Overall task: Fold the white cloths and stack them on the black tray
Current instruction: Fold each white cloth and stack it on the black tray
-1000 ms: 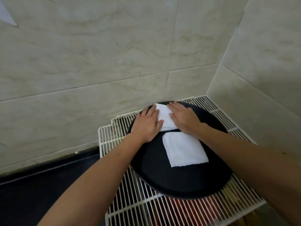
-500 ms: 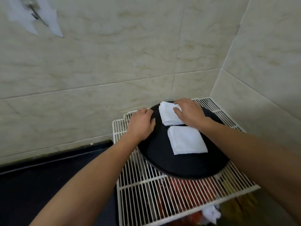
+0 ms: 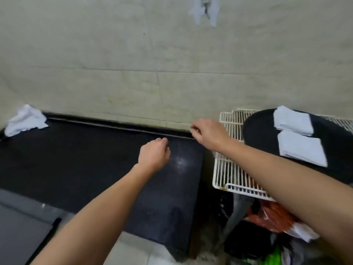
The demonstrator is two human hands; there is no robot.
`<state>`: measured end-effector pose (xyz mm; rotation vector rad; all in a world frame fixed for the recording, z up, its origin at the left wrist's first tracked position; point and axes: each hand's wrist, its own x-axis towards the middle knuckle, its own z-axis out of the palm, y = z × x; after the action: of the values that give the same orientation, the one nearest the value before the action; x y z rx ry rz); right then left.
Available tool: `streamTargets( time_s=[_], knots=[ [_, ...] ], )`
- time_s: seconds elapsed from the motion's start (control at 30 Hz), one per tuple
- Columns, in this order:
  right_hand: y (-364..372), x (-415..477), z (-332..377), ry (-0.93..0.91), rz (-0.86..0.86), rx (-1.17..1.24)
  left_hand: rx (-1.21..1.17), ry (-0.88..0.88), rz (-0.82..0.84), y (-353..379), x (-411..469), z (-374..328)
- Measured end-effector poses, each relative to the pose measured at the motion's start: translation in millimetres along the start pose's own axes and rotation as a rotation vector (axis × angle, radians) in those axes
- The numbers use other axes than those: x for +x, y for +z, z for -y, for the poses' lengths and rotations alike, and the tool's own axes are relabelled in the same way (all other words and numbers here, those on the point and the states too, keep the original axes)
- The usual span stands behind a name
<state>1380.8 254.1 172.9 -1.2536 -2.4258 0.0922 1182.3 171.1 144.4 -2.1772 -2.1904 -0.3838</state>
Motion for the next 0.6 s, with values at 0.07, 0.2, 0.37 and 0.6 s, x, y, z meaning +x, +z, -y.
streamTargets(
  time_s=[0.07,0.2,0.37,0.6],
  knots=[
    [14.5,10.7,46.3,-0.074,0.037,0.031,0.038,-0.083,-0.015,-15.3,-30.6,42.5],
    [46.6,32.2,149.9,-0.264,0.104,0.023,0.085,-0.263,-0.05,-44.5,-99.8,130.4],
    [88.3,63.9,280.0,-0.428,0.115,0.017,0.154,-0.414,-0.075,-81.2,-173.2,236.3],
    [157.7,102.8,475.7,-0.571,0.137,0.079,0.273,-0.558,-0.04,-137.6,-276.1,410.0]
  ],
)
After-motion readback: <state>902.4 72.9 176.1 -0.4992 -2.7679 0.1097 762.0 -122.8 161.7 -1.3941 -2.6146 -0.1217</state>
